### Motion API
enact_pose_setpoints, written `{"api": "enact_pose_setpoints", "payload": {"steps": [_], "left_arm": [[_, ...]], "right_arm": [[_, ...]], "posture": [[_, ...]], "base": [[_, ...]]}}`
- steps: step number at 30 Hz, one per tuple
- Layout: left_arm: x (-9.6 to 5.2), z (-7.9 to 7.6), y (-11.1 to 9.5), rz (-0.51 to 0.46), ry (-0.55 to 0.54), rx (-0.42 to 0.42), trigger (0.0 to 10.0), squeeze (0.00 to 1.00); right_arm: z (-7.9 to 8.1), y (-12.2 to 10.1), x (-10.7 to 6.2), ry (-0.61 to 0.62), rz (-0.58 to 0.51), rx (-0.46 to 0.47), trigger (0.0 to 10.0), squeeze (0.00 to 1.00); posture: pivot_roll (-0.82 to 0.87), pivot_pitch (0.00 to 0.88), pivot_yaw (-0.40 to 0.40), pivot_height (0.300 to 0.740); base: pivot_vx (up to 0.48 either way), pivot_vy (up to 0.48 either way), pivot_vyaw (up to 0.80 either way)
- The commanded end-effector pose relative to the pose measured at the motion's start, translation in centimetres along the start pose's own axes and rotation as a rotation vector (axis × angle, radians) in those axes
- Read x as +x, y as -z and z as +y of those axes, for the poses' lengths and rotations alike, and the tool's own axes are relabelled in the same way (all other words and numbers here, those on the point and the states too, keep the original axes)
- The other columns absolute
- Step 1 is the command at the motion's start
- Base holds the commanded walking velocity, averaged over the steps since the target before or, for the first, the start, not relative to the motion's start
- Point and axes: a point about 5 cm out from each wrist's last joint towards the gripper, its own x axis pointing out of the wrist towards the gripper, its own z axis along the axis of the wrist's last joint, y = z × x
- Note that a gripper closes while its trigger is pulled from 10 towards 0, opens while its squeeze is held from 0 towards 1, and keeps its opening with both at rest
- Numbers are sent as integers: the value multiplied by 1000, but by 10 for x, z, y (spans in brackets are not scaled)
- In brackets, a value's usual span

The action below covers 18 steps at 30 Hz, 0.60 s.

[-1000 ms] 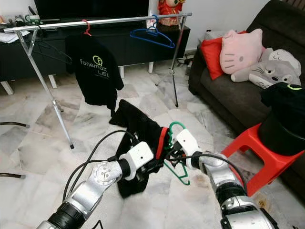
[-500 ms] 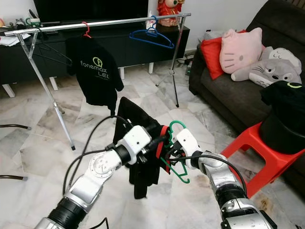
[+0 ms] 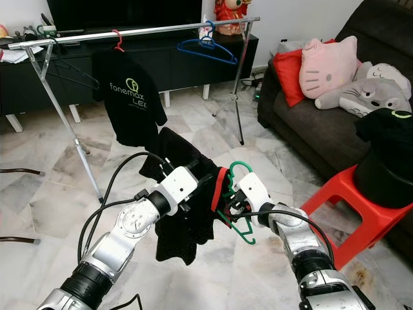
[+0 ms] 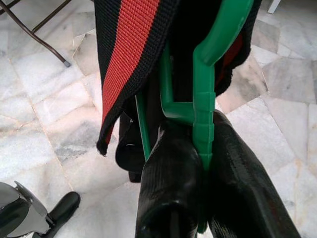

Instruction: Hang hanger

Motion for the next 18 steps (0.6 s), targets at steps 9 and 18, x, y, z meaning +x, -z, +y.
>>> {"api": "enact_pose_setpoints", "payload": {"steps": [9,18], "left_arm": [[-4,18,6,19,-75,7,10000,0],[-36,52,31,116,-87,44,10000,0]], "right_arm": [[-11,6,-14,18,43,-104,0,0],[-30,18,-40,-7,153,-234,0,0]], "posture": [[-59,0,-50,740],[-58,0,-49,740]], "base": [[0,0,0],[0,0,0]]}}
